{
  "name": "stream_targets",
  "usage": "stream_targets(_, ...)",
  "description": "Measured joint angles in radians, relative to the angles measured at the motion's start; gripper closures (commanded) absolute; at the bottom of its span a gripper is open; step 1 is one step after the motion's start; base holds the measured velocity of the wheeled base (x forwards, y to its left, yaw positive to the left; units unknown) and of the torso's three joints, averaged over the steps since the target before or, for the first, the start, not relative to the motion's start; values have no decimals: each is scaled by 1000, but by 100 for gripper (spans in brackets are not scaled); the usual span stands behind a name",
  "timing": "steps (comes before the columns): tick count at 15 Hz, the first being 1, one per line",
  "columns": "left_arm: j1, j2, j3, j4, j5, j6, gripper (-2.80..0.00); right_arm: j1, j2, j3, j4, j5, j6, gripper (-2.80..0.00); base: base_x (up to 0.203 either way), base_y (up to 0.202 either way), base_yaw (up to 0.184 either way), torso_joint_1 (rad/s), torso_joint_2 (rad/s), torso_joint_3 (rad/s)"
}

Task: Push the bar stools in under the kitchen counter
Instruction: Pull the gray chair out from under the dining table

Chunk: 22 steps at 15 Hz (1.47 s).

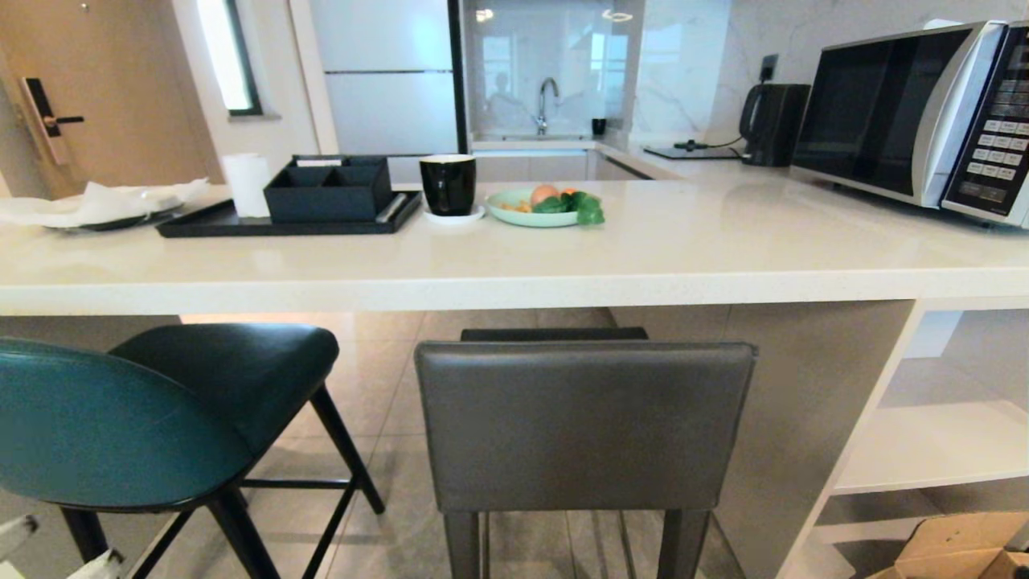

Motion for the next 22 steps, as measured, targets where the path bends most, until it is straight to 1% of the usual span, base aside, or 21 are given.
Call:
stream_targets(2, -58, 216, -14, -151, -85, -26, -280, 4, 229, -19, -137, 92, 7, -280, 0, 0, 0, 0, 0, 0)
stream_targets(4, -80, 459, -2, -374, -201, -40, -280, 8, 481, -23, -324, 200, -22, -280, 0, 0, 0, 0, 0, 0)
stream_targets(5, -65, 573, 21, -502, -284, -42, -280, 8, 595, -20, -420, 255, -37, -280, 0, 0, 0, 0, 0, 0)
stream_targets(8, 43, 908, 111, -904, -595, -27, -280, 4, 887, -5, -681, 444, -78, -280, 0, 0, 0, 0, 0, 0)
stream_targets(9, 76, 1015, 131, -1030, -679, -11, -280, -2, 966, 0, -757, 513, -90, -280, 0, 0, 0, 0, 0, 0)
stream_targets(11, 125, 1207, 147, -1244, -813, 34, -280, -13, 1117, 8, -916, 608, -106, -280, 0, 0, 0, 0, 0, 0)
stream_targets(12, 134, 1279, 144, -1319, -860, 54, -280, -18, 1185, 13, -1005, 636, -108, -280, 0, 0, 0, 0, 0, 0)
stream_targets(13, 128, 1333, 132, -1372, -886, 64, -280, -24, 1247, 19, -1095, 664, -110, -280, 0, 0, 0, 0, 0, 0)
stream_targets(14, 115, 1378, 110, -1390, -893, 67, -280, -33, 1306, 24, -1180, 693, -111, -280, 0, 0, 0, 0, 0, 0)
stream_targets(17, 36, 1476, 22, -1395, -883, 73, -280, -73, 1446, 27, -1360, 737, -113, -280, 0, 0, 0, 0, 0, 0)
stream_targets(18, 7, 1502, -11, -1395, -863, 73, -280, -89, 1476, 21, -1390, 737, -112, -280, 0, 0, 0, 0, 0, 0)
stream_targets(20, -38, 1558, -80, -1395, -791, 72, -280, -99, 1526, -1, -1401, 746, -111, -280, 0, 0, 0, 0, 0, 0)
stream_targets(21, -53, 1586, -115, -1395, -762, 72, -280, -101, 1548, -19, -1402, 749, -112, -280, 0, 0, 0, 0, 0, 0)
stream_targets(22, -63, 1609, -142, -1395, -748, 70, -280, -106, 1563, -28, -1409, 751, -111, -280, 0, 0, 0, 0, 0, 0)
